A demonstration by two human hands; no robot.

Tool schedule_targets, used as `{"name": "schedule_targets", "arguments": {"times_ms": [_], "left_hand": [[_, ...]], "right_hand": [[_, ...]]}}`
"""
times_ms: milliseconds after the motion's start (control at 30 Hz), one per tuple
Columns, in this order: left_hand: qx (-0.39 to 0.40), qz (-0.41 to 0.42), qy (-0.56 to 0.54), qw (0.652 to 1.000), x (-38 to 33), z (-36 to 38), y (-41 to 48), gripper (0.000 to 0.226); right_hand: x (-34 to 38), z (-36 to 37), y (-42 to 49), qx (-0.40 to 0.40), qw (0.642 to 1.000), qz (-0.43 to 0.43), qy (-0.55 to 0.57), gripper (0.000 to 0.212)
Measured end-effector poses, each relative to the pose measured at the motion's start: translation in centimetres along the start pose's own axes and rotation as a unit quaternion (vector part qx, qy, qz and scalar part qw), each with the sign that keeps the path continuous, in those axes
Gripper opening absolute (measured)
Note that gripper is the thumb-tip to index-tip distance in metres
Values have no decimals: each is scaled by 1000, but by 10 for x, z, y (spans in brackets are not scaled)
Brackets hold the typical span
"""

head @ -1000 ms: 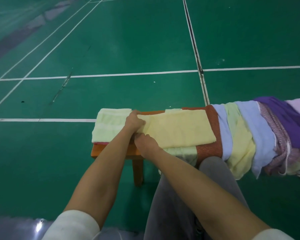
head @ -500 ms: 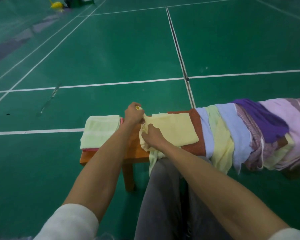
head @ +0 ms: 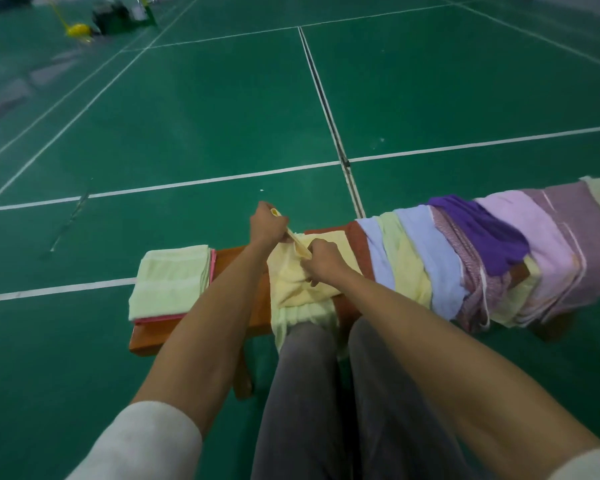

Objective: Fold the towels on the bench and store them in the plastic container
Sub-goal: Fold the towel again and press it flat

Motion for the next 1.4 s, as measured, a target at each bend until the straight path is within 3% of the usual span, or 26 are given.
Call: {"name": "schedule_targets", "arguments": {"times_ms": [200, 433, 633, 800, 967, 1100, 1167, 1300, 1400], "left_hand": [[20, -6, 18, 1000, -6, 20, 5, 30], [51, 4, 34, 998, -14, 53, 9, 30], [74, -2, 46, 996, -10, 77, 13, 33], [89, -7, 47, 995, -6, 96, 14, 36], [114, -3, 58, 992, 0, 113, 12, 38], [148, -20, 36, 988, 13, 123, 12, 59], [159, -19, 35, 986, 11, 121, 9, 59], [128, 33, 127, 983, 16, 101, 7, 48], [87, 41, 199, 975, 31, 79, 6, 42]], "right_hand": [[-19, -18, 7, 49, 998, 38, 8, 20], [-40, -37, 10, 55, 997, 54, 3, 11], [-62, -47, 15, 51, 995, 80, 20, 33], [-74, -48, 18, 105, 988, 111, 17, 15], [-77, -50, 20, 151, 978, 141, 7, 23], [-74, -53, 23, 141, 979, 142, -46, 21], [-72, -55, 23, 136, 977, 141, -84, 20], [-69, -58, 22, 145, 969, 161, -122, 12], [-72, -59, 22, 188, 951, 199, -140, 27]]}}
Point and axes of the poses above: each hand's wrist, its own y-axis towards the middle knuckle, its own z-axis out of the palm, x = y × z, the point moved 2 cm from there along y, towards the middle knuckle, and after that the axes turned 12 degrees about z, right-handed, at the moved point
